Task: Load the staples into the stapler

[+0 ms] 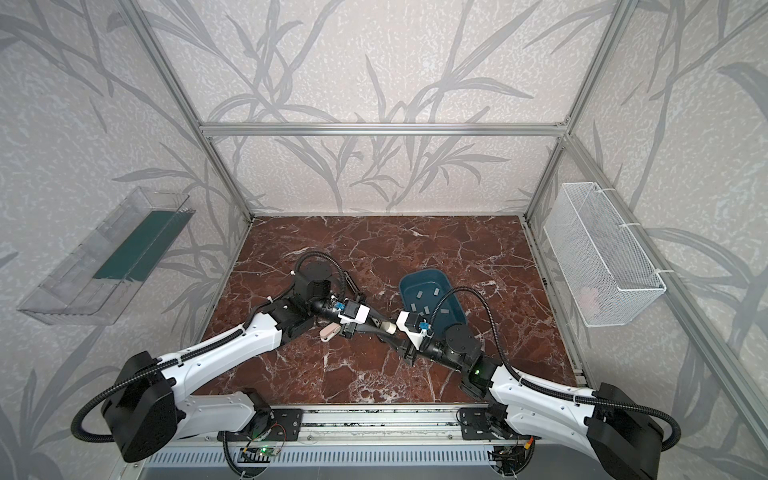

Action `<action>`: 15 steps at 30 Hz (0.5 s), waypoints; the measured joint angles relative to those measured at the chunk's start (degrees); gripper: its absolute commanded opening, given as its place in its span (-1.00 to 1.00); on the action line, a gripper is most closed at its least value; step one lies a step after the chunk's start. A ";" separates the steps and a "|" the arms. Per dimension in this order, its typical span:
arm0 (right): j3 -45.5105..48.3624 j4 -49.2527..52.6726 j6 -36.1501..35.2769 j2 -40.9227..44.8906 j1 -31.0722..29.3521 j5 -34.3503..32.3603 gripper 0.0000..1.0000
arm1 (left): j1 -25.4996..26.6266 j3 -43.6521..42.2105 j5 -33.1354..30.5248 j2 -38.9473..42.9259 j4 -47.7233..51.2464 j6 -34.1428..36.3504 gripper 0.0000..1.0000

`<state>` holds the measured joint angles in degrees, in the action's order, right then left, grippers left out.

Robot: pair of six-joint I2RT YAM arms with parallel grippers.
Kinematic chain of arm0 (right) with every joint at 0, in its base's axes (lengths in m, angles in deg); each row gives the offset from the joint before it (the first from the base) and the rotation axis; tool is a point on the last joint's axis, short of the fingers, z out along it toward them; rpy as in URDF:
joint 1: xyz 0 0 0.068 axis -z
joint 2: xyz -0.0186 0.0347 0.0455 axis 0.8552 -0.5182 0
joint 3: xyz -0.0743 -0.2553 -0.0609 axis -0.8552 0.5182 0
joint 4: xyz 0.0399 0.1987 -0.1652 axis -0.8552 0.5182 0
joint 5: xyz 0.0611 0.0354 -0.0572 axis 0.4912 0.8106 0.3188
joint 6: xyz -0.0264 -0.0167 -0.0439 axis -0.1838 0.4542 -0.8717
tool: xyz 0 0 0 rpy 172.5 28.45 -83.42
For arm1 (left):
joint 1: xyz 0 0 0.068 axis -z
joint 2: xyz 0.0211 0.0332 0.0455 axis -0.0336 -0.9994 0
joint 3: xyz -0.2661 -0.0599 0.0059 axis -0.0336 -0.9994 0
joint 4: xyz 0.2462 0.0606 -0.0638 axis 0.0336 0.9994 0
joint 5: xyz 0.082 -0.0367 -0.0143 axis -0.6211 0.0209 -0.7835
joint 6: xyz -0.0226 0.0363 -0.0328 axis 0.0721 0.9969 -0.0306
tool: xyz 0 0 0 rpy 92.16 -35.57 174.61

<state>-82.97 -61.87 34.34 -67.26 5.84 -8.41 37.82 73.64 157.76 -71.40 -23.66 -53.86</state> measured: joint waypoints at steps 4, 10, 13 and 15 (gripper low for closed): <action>0.00 0.13 -0.61 -0.24 0.00 0.20 -0.60 | 0.00 -0.24 -0.55 0.02 0.13 -0.55 -0.91; -1.14 3.65 0.85 -0.50 -0.28 -0.57 -0.73 | -1.29 -2.93 -5.29 2.64 -1.14 -0.48 -0.31; -4.13 7.98 4.61 -0.87 -0.31 -2.45 -0.76 | -6.97 -5.05 -6.64 5.22 -5.73 -2.36 -0.19; -6.75 11.04 6.69 -1.73 -0.13 -3.80 -0.77 | -12.52 -5.49 -7.37 5.92 -9.53 -4.15 -0.14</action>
<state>-89.72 -50.83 41.03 -68.98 5.71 -12.22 25.30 68.16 150.40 -65.48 -33.19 -58.01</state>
